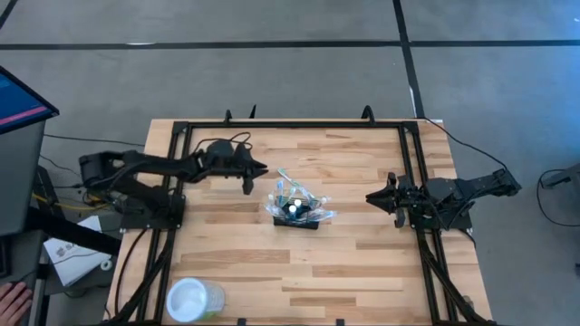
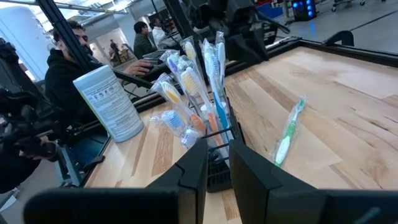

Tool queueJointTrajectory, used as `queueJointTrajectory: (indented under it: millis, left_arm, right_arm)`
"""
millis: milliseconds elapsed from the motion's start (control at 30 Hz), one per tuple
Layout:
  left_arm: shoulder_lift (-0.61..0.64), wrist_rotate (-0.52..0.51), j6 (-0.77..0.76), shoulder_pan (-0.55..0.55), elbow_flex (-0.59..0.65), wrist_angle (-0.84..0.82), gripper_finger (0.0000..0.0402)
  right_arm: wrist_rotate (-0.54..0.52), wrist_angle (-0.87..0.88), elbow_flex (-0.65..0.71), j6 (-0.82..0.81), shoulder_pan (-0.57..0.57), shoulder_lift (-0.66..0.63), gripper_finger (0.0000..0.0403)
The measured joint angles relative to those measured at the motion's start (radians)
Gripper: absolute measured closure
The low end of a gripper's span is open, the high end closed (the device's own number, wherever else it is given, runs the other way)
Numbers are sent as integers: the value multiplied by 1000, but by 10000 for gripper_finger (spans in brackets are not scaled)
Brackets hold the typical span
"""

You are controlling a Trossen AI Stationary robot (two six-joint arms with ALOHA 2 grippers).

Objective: Pick & Place toothbrushing station
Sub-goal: Put the green toothbrush into the wire organizer

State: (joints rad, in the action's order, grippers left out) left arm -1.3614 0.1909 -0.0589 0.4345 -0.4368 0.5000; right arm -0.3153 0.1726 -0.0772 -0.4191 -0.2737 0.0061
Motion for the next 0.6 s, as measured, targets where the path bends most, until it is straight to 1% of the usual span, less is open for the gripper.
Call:
queueJointTrajectory:
  millis: [233,467,600]
  left_arm:
    - [-147,0,3,-7,-78,-3,292]
    - [-241,-14,62,-31,-147,-4,266]
    - [-281,-26,84,-30,-189,-15,261]
  right_arm:
    - [0,0,0,0,0,0,344]
    - [0,0,0,0,0,0,344]
    - [0,0,0,0,0,0,344]
